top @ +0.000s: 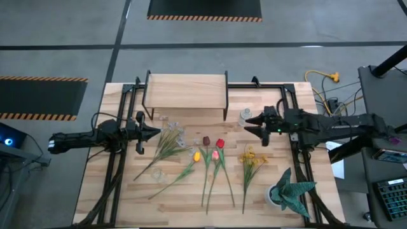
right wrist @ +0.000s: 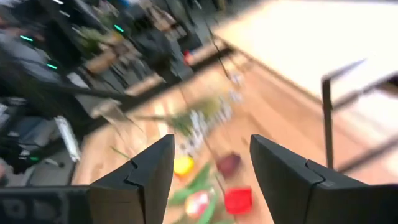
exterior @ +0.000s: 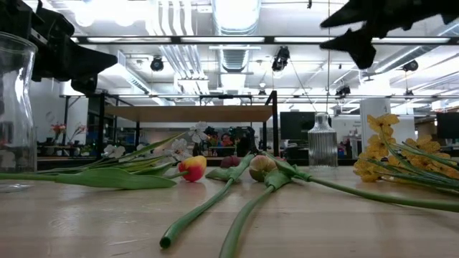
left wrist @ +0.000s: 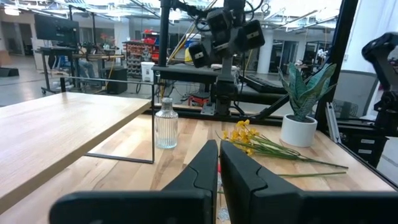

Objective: Pick and place flowers into a vace then onto a shelf
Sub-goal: Put the yellow flowers into the right transparent vase

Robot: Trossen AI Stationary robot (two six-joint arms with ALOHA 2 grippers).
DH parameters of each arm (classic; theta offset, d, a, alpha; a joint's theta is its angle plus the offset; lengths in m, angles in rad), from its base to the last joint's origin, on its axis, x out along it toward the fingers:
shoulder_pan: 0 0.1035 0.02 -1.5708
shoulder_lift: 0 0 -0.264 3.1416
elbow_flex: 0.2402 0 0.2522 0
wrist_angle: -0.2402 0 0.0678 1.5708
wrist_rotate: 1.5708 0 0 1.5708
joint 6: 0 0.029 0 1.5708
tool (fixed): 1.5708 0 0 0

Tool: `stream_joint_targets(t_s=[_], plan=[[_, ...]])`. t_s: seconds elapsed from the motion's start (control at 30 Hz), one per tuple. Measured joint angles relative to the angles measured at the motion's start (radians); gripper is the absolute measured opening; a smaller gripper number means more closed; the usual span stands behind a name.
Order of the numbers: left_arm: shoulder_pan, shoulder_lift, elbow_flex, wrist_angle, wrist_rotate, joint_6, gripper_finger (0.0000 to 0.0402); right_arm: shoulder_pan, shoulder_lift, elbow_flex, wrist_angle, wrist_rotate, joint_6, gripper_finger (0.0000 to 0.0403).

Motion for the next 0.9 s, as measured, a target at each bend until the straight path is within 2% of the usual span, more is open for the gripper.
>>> stream_joint_targets(t_s=[0.27,0.43,0.6,0.73,0.9], plan=[[0.000,0.000,0.000,0.000,0.000,0.000,0.0001,0.041,0.223,0.189,-0.134,0.000,0.248,0.0200],[0.000,0.000,0.000,0.000,-0.001,0.000,0.0001,0.120,0.331,0.336,-0.348,0.005,0.355,0.0200],[0.000,0.000,0.000,0.000,-0.002,0.000,0.0001,0.241,0.446,0.466,-0.560,0.082,0.555,0.0200],[0.001,0.000,0.000,0.000,-0.002,0.000,0.0001,0.331,0.551,0.572,-0.709,0.087,0.692,0.0200],[0.002,0.000,0.000,0.000,-0.002,0.000,0.0001,0.391,0.677,0.705,-0.906,0.087,0.849,0.0200]])
